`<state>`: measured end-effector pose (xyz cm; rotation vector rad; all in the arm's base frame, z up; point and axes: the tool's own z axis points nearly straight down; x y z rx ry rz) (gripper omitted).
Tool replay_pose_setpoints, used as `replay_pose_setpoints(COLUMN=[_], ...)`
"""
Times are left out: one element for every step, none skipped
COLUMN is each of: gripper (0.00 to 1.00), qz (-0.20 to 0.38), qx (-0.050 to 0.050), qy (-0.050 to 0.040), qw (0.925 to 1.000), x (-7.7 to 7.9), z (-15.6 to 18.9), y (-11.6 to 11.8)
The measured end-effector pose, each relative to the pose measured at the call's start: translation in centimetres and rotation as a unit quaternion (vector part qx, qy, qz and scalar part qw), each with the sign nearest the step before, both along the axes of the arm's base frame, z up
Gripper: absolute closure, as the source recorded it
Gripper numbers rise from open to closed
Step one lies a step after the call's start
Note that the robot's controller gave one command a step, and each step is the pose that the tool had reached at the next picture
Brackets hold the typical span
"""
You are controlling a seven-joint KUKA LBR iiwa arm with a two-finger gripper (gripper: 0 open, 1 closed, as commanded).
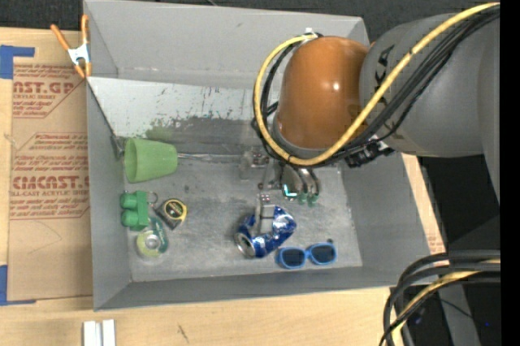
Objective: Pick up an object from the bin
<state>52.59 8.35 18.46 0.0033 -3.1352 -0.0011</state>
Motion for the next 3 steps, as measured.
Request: replay_pose_setpoints(gripper=[0.00, 1.00, 0.00], qz=[0.027, 0.028, 0.028], qx=[-0.001, 0.000, 0.000], qy=[0.0021, -0.0043, -0.0032], qw=[0.9996, 0.9996, 0.9996], x=[-3.80, -3.40, -3.47], z=[-7.05, -6.55, -6.62], y=[-2.97, -2.80, -2.78])
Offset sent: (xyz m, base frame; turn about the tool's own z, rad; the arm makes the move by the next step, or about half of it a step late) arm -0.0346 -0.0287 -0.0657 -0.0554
